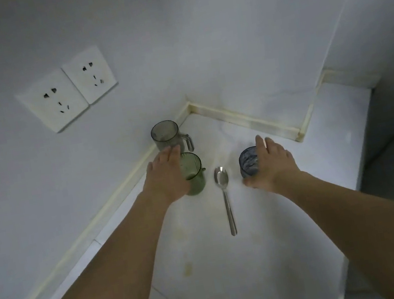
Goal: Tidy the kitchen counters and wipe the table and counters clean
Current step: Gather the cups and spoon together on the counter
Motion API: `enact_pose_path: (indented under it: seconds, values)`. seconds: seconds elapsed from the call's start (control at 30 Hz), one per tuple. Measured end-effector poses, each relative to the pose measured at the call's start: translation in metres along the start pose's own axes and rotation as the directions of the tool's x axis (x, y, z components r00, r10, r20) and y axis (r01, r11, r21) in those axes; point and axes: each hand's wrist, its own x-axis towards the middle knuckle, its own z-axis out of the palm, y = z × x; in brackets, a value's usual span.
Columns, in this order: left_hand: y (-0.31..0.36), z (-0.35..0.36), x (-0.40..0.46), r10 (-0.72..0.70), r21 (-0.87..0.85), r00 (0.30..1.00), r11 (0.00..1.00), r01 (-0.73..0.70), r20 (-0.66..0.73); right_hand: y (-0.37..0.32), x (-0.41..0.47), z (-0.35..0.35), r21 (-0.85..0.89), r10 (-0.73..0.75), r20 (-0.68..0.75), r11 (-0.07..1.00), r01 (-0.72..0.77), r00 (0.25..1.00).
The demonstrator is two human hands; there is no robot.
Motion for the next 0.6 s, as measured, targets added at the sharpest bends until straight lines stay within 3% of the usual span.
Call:
enact_pose_path:
  seconds: [0.17,0.3,0.43,0.6]
  values:
    - [-0.006,0.015,0.026,0.023,0.051,0.996,0.998,-0.027,0.082,-0.001,0.026,0.005,-0.081,0.005,0.042,0.997,-0.002,0.999]
    - [-0.006,0.020,0.026,0.002,-0.044,0.995,0.999,0.002,0.102,-0.004,0.030,0.005,-0.034,0.056,0.082,0.998,-0.054,0.995]
    - [-0.006,0.021,0.009,-0.023,-0.182,0.998,0.983,0.032,0.051,-0.004,0.016,0.000,-0.043,0.029,0.067,0.999,-0.026,0.997]
    - [0.008,0.016,-0.058,-0.160,-0.346,0.985,0.929,0.130,-0.062,-0.005,-0.040,-0.010,-0.018,-0.056,0.063,0.998,0.057,0.996]
